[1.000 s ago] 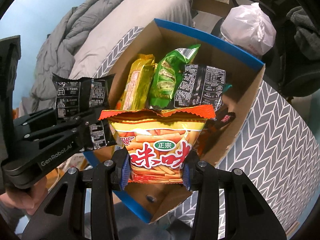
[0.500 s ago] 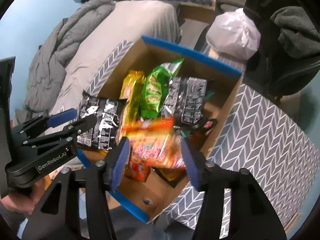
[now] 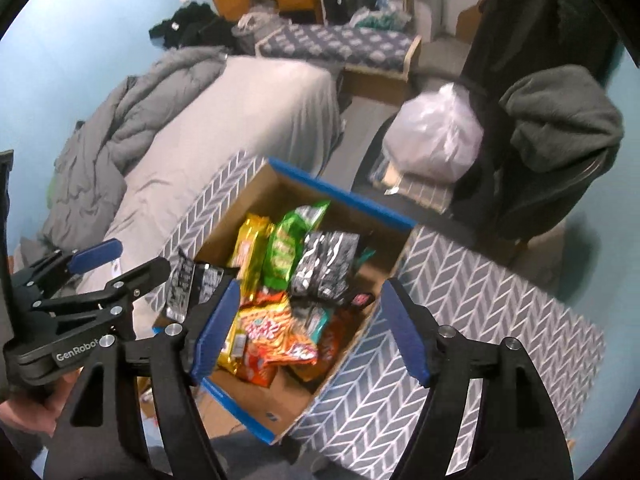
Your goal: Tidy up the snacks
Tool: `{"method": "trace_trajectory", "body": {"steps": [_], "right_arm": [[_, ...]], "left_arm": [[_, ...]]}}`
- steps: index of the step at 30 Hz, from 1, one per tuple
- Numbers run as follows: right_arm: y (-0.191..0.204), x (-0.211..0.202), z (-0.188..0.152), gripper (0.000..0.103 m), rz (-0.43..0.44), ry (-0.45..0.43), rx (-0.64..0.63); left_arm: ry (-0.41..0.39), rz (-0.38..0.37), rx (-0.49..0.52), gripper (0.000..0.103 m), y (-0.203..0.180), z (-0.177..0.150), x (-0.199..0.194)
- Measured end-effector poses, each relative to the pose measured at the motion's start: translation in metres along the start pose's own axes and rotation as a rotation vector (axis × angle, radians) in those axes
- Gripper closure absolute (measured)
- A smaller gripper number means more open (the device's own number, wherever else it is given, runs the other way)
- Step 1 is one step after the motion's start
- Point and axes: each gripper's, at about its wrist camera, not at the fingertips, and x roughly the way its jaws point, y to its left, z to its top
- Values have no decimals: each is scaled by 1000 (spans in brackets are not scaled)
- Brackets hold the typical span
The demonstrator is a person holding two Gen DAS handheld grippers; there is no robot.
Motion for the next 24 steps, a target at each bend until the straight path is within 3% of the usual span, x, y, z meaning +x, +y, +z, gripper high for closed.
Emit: {"method": "trace_trajectory", "body": {"steps": [5, 12, 16, 24], "right_arm": [[-11, -26, 7, 27, -42, -71, 2], [-31, -49, 5, 27, -66, -116, 41], [-40, -59, 2, 27, -104, -128, 47], [-53, -73, -5, 27, -95, -139, 61]], "left_arm": [[-47, -7, -14, 23, -10, 7, -24], [-102, -15, 29, 23, -35, 11, -50], [-103, -18, 35, 22, -46, 10, -58], [-90, -18, 54, 22, -67, 4, -69]]}}
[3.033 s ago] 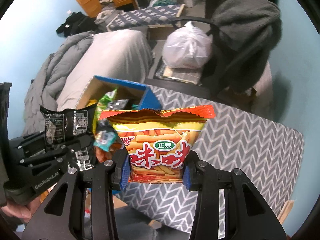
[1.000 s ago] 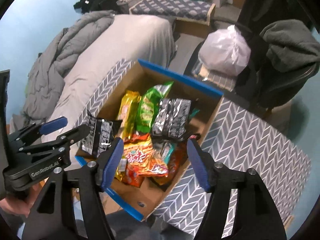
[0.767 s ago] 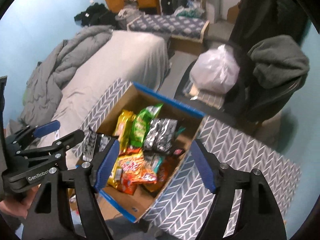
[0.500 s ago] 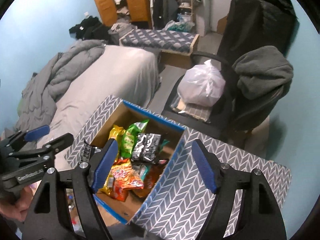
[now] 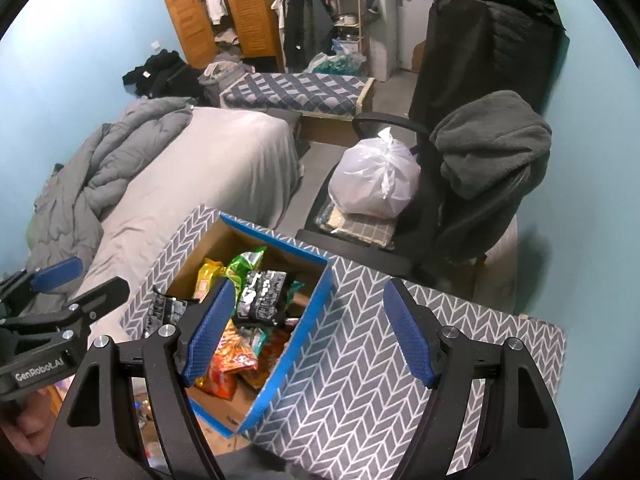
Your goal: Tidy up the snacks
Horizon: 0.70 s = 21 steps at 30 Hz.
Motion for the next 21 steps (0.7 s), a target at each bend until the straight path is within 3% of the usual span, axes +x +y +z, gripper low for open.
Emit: {"method": "trace_trajectory", "body": {"steps": [21], "right_arm": [[-19, -3, -6, 27, 19, 20, 11]], "left_arm": [[29, 32, 25, 22, -21, -3, -2]]}}
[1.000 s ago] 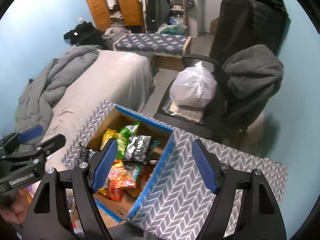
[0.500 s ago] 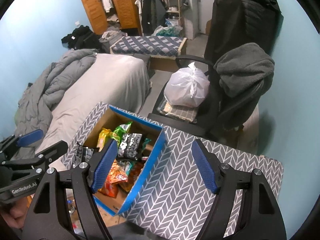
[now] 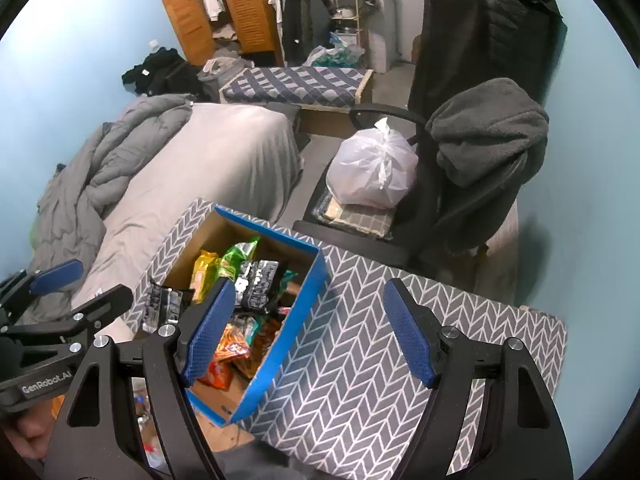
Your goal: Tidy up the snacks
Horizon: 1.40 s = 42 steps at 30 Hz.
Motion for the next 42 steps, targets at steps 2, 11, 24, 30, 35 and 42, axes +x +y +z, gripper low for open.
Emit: {"method": "trace_trajectory", "body": {"steps": [2, 11, 24, 30, 35, 42], "right_arm": [[-1, 0, 0, 27, 0, 0, 0], [-1, 0, 0, 27, 0, 1, 3], [-6, 0, -2, 27, 3, 6, 10], [-6, 0, -3, 27, 5, 8, 10], [-5, -1, -3, 27, 5, 7, 12], [-3, -2, -4, 27, 5, 8, 9]], "left_arm": [[-2, 0, -6, 22, 0, 1, 0], [-3, -3, -14, 22, 1, 1, 1], [3, -7, -16, 22, -1, 4, 0], [-1, -3, -24, 22, 2, 7, -1], [-4, 5, -35, 22, 7, 7, -1], [15, 17, -36, 22, 10, 7, 0]]}}
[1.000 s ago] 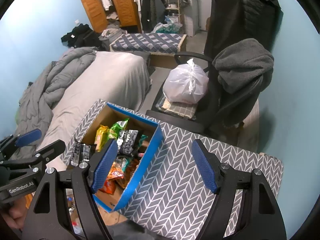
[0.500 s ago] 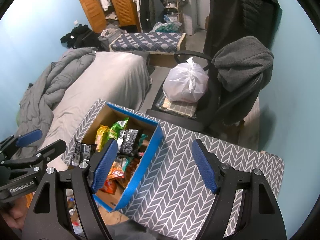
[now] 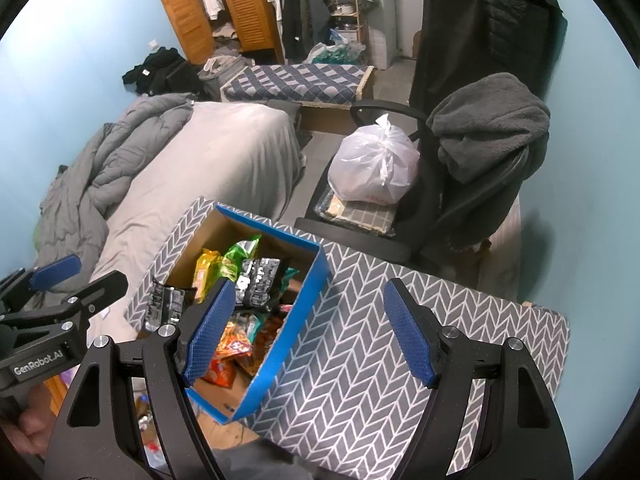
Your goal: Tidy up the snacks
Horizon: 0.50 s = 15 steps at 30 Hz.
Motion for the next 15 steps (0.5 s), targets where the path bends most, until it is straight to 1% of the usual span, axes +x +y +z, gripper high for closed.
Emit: {"method": "trace_trajectory", "body": {"steps": [5, 15], "right_arm": [[8, 0, 2, 27, 5, 0, -6], [10, 0, 2, 27, 6, 0, -7]], "left_arm": [[14, 18, 18, 22, 0, -2, 3], [16, 21, 23, 22, 0, -3, 4]]}}
